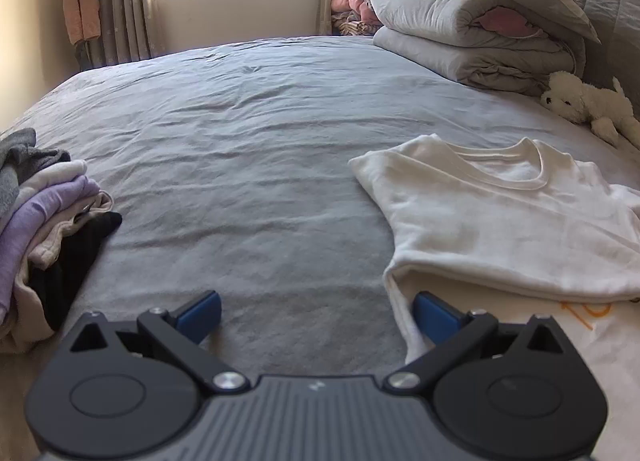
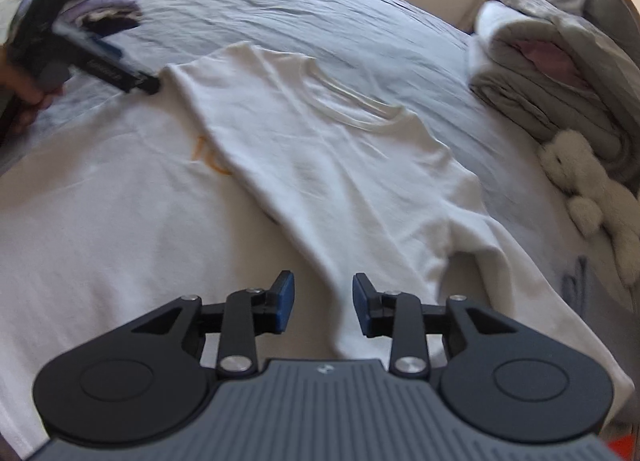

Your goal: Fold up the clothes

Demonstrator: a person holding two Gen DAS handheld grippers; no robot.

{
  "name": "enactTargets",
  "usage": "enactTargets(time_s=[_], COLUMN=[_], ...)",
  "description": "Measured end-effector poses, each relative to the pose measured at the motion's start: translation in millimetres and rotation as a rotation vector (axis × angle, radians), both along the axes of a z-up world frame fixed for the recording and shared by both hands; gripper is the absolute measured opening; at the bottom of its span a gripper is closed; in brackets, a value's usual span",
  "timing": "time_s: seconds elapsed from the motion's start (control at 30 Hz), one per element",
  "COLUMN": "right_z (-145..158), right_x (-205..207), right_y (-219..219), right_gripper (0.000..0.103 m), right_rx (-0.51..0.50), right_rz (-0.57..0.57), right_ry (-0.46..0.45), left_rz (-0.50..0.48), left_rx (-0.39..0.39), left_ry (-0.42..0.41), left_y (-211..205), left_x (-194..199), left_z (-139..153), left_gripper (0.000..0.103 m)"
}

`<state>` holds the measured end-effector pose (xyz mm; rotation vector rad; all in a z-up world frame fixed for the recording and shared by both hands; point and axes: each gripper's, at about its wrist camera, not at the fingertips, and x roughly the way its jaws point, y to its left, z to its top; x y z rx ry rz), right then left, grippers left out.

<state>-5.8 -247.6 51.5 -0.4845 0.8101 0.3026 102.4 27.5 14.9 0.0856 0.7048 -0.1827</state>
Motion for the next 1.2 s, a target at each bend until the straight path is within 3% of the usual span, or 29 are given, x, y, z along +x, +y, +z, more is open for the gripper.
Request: enactTargets(time_s=[0.03,0.13,0.37,0.47,0.53,0.6,0.63,0.67,0.87,0.93,1.07,1.2], right_z=[-2,5,27,2,0,10,16,21,53,48,18,15], right_x=[1,-2,-16,-14,-15,-18,-20,-20,-11,-11,-10,-15], right_y=[3,3,-3,8,9,5,2,-5,-59,-54,-23,0], right_gripper=[0.034,0.003,0.003,0.003,0.004,0.005,0.014,0.015,0.019,0.019,0.019,0.024], right_rx=[-0.011,0.016,0.105,0.006,0.008,0.052,0.077,0.111,0.381,0.360,0.176,0.141], right_rz=[0.001,0.013,0.059,0.082,0.105,0.111,0.113,0.104,-0.083,-0.074,0.023,0.081], right_ry=[-0.001,0.014,0.056,0.129,0.132,0.105,0.094,0.082,-0.009,0.018,0.110,0.049], left_rz=[0.000,0.006,0.022,0.021,0.021,0.019,0.019,0.018,0.017,0.016,0.016,0.018], left_rx=[0.001,0.001,-0.014,-0.010,-0.011,-0.012,-0.013,-0.013,0.003,-0.001,-0.002,-0.007], left_ry=[-0.001,-0.002,0.009,0.010,0.011,0.011,0.011,0.012,0.009,0.010,0.010,0.008], left_y=[0,1,7,6,7,8,8,8,6,6,7,8], left_x=[0,0,5,5,6,6,6,6,6,6,7,8], left_z=[0,0,-1,-1,-1,-1,-1,-1,-1,-1,-2,-2], left_gripper=[0.102,0.102,0.103,0.103,0.103,0.103,0.103,0.103,0.103,0.103,0.103,0.103])
